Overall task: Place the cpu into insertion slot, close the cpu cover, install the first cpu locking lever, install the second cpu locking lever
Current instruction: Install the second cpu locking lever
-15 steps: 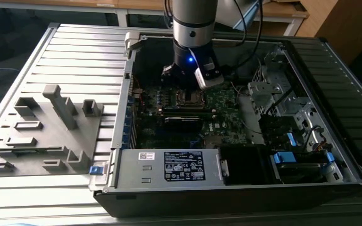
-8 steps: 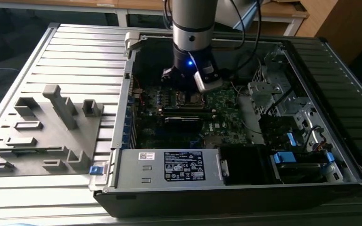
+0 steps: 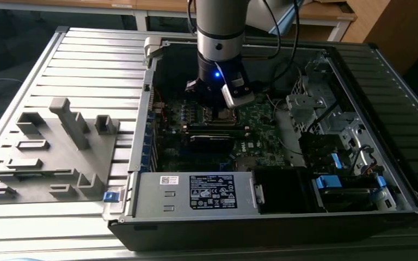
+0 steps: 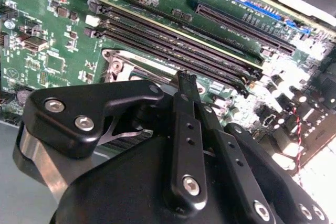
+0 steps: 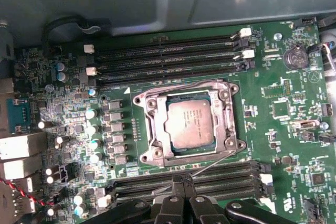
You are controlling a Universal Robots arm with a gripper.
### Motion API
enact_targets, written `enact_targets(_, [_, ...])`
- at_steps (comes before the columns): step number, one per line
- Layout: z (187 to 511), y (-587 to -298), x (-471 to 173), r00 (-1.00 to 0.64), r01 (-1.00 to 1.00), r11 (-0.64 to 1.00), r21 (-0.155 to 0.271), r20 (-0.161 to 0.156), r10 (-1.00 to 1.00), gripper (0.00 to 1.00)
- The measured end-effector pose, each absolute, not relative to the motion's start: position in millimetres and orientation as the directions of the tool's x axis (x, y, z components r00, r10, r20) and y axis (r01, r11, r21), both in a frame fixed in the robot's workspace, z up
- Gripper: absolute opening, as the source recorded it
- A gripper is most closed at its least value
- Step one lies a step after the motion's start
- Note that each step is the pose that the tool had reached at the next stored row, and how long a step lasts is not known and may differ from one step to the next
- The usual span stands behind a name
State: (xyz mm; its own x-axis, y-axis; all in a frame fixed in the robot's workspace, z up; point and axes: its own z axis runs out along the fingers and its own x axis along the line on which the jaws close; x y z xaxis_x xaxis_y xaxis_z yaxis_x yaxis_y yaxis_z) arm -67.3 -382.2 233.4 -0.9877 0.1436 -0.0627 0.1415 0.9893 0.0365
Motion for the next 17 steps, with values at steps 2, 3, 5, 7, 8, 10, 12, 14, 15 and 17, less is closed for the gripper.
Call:
enact_targets(2, [233, -382, -68, -0.988, 0.142, 0.989, 0.037, -0.063, 0.144, 0.11])
enact_targets(3, [233, -382, -69, -0.988, 0.142, 0.989, 0.037, -0.063, 0.144, 0.11])
enact_targets(5, [232, -382, -72, -0.988, 0.142, 0.989, 0.036, -0.063, 0.144, 0.11])
enact_targets(7, [230, -382, -74, -0.988, 0.142, 0.989, 0.037, -0.063, 0.144, 0.11])
enact_targets(8, [229, -382, -76, -0.988, 0.142, 0.989, 0.037, -0.063, 0.144, 0.11])
enact_targets(10, [227, -382, -78, -0.988, 0.142, 0.989, 0.036, -0.063, 0.144, 0.11])
enact_targets(12, [224, -382, -79, -0.988, 0.142, 0.989, 0.036, -0.063, 0.144, 0.11])
enact_targets(14, [221, -382, -81, -0.988, 0.142, 0.989, 0.036, -0.063, 0.144, 0.11])
enact_targets(15, [220, -382, -81, -0.988, 0.142, 0.989, 0.036, -0.063, 0.144, 0.11])
enact_targets(17, [217, -382, -82, -0.988, 0.142, 0.989, 0.036, -0.063, 0.144, 0.11])
